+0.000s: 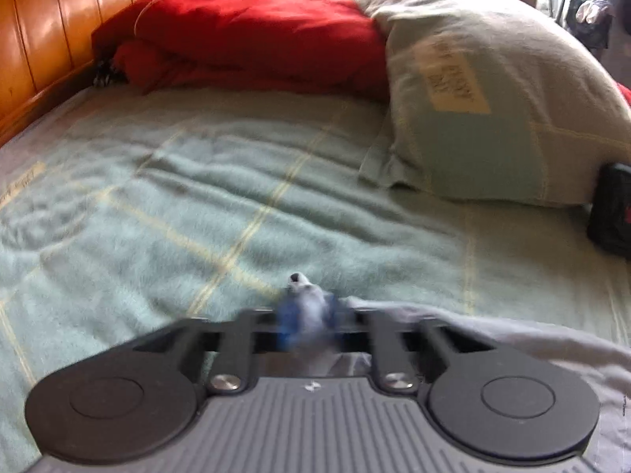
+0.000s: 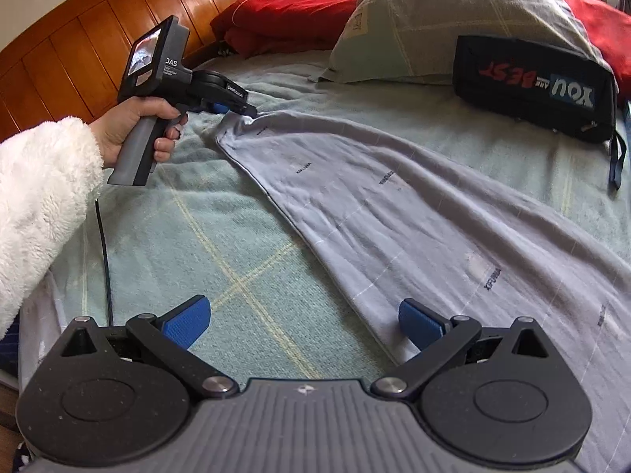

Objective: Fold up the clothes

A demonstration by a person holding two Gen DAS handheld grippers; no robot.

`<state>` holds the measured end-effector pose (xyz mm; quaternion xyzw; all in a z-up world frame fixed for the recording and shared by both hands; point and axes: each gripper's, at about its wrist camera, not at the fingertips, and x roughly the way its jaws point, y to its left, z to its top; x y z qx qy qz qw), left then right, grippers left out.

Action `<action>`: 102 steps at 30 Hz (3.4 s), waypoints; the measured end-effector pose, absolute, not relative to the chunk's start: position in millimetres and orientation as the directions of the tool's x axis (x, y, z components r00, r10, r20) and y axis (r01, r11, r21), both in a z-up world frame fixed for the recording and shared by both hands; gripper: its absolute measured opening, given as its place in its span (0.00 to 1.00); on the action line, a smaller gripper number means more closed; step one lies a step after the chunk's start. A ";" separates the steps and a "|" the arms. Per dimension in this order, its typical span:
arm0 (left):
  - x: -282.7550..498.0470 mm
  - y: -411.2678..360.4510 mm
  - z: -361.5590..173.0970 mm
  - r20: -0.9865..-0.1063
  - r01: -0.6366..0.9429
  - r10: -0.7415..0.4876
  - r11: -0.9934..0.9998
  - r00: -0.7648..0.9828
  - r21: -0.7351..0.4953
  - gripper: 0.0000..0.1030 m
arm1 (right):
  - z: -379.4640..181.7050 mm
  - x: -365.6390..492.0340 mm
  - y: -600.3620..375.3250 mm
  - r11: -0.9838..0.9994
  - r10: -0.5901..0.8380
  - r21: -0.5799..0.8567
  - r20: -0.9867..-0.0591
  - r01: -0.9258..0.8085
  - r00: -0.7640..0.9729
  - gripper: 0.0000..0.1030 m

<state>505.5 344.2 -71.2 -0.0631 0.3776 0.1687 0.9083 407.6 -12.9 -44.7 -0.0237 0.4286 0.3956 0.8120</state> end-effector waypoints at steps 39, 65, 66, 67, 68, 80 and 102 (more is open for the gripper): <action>457.6 135.3 -87.6 -0.754 0.178 -0.108 0.984 0.648 0.012 0.67 | -1.8 437.1 -114.3 0.814 0.520 0.227 -0.696 -0.535 0.495 1.00; 390.9 88.7 -77.0 -0.750 0.281 -0.164 0.959 0.641 0.030 0.81 | 10.3 459.1 -164.4 0.853 0.520 0.360 -0.645 -0.378 0.560 1.00; 391.5 89.7 -76.2 -0.754 0.263 -0.153 0.964 0.639 0.028 0.81 | 8.3 457.9 -157.9 0.855 0.514 0.341 -0.656 -0.391 0.553 1.00; 392.2 90.7 -75.4 -0.758 0.246 -0.141 0.969 0.636 0.026 0.81 | 5.9 456.4 -150.3 0.857 0.507 0.318 -0.667 -0.406 0.546 1.00; 392.8 91.8 -74.5 -0.763 0.228 -0.130 0.973 0.634 0.024 0.81 | 3.0 455.2 -142.7 0.857 0.500 0.299 -0.679 -0.419 0.538 1.00; 398.2 102.3 -63.6 -0.810 0.025 -0.005 1.000 0.586 0.012 0.81 | -35.6 473.2 -127.3 0.924 0.338 0.175 -0.790 -0.339 0.512 1.00; 242.0 68.3 -20.7 -0.744 0.037 0.050 0.994 0.666 0.100 0.87 | -4.6 470.0 -170.6 0.918 0.383 0.273 -0.798 -0.288 0.465 1.00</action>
